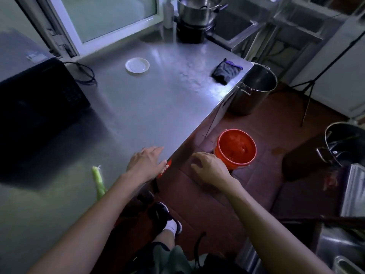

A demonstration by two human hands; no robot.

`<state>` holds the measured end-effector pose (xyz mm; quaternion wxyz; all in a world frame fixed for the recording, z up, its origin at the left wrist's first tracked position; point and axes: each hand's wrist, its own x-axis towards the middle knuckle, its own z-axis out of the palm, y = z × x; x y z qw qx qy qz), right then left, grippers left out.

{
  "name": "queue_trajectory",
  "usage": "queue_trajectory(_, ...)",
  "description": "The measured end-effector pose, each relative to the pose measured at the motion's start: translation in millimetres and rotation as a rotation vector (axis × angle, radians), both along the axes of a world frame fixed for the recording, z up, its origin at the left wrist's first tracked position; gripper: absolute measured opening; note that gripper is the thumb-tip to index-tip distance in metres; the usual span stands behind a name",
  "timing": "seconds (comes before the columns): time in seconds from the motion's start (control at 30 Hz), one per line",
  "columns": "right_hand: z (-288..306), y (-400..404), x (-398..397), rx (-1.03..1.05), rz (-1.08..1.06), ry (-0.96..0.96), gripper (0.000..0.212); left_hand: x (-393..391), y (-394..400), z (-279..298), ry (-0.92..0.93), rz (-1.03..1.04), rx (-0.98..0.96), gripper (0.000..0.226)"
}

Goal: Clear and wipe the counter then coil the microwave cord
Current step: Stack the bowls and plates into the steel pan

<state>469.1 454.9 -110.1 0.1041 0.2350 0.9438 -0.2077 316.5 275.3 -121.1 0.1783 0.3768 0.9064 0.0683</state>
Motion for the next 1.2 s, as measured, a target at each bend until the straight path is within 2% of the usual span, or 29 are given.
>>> queue_trajectory(0.2, 4, 43, -82, 0.02, 0.052, -0.009, 0.047, -65, 42, -13, -0.062, 0.021, 0.005, 0.06)
queue_trajectory(0.33, 8, 66, -136, 0.032, 0.069, 0.012, 0.052, -111, 66, -4, -0.035, 0.026, 0.032, 0.06)
queue_trajectory(0.63, 8, 93, -240, 0.037, 0.182, 0.039, 0.058, -189, 63, 9, 0.034, 0.173, 0.124, 0.052)
queue_trajectory(0.8, -10, 111, -302, 0.029, 0.272, 0.021, 0.064, -227, 70, -1, 0.021, 0.29, 0.135, 0.05)
queue_trajectory(1.2, -69, 184, -485, 0.003, 0.477, -0.003, 0.075, -338, 141, -17, -0.029, 0.532, 0.001, 0.05)
